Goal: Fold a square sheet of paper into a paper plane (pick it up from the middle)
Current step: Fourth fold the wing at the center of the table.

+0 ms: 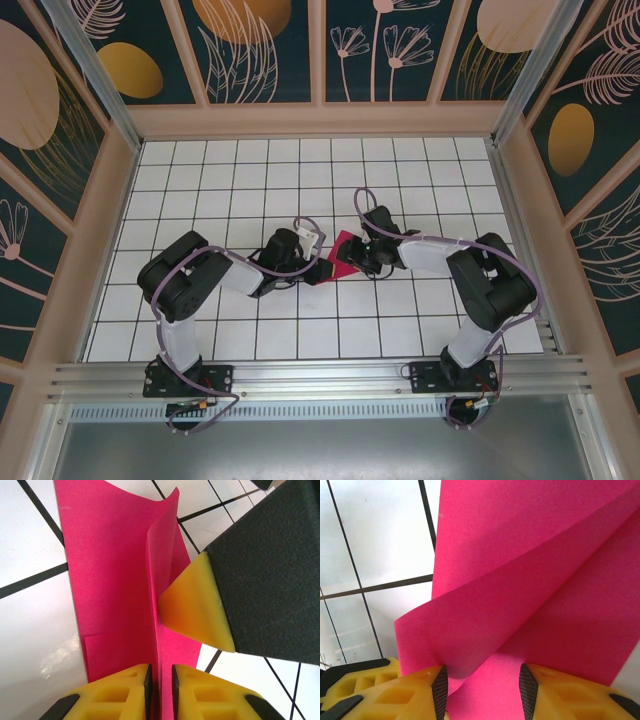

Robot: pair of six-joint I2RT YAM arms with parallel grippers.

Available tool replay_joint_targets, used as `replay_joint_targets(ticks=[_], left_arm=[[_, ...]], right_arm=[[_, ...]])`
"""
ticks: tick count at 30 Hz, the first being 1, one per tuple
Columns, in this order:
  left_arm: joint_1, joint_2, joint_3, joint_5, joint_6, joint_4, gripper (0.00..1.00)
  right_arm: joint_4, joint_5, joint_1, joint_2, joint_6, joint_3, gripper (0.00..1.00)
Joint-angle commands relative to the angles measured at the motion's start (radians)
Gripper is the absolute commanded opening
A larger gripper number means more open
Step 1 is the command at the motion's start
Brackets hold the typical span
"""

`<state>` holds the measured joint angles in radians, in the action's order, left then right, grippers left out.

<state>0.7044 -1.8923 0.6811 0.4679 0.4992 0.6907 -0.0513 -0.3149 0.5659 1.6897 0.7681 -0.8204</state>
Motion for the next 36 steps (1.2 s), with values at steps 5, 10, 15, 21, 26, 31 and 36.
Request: replay_joint_targets(ticks=[5,10,15,21,26,31,36], left_arm=[[0.002,0.068,0.014,-0.016,-0.037,-0.100,0.28],[-0.002,0.162,0.003,-0.066,-0.052,-0.173,0.36],[-0.005,0.229,-0.008,-0.106,-0.031,-0.210,0.37],[-0.005,0.207,0.006,-0.071,0.028,-0.200,0.34],[-0.005,0.152,0.047,-0.032,0.039,-0.244,0.28],[-0.005,0.109,0.084,0.014,0.036,-0.269,0.26],[-0.005,0.098,0.091,-0.053,0.023,-0.299,0.20]], right_arm=[[-0.021,0.033,-0.010,0.036,0.017,-0.023,0.46],[-0.049,0.045,-0.012,0.054,0.022,-0.030,0.46],[-0.086,0.051,-0.014,0.078,0.024,-0.042,0.47],[-0.127,0.053,-0.014,0.099,0.029,-0.049,0.48],[-0.159,0.037,-0.014,0.117,0.025,-0.053,0.49],[-0.193,0.031,-0.043,0.144,0.030,-0.065,0.51],[-0.208,0.022,-0.046,0.164,0.032,-0.066,0.51]])
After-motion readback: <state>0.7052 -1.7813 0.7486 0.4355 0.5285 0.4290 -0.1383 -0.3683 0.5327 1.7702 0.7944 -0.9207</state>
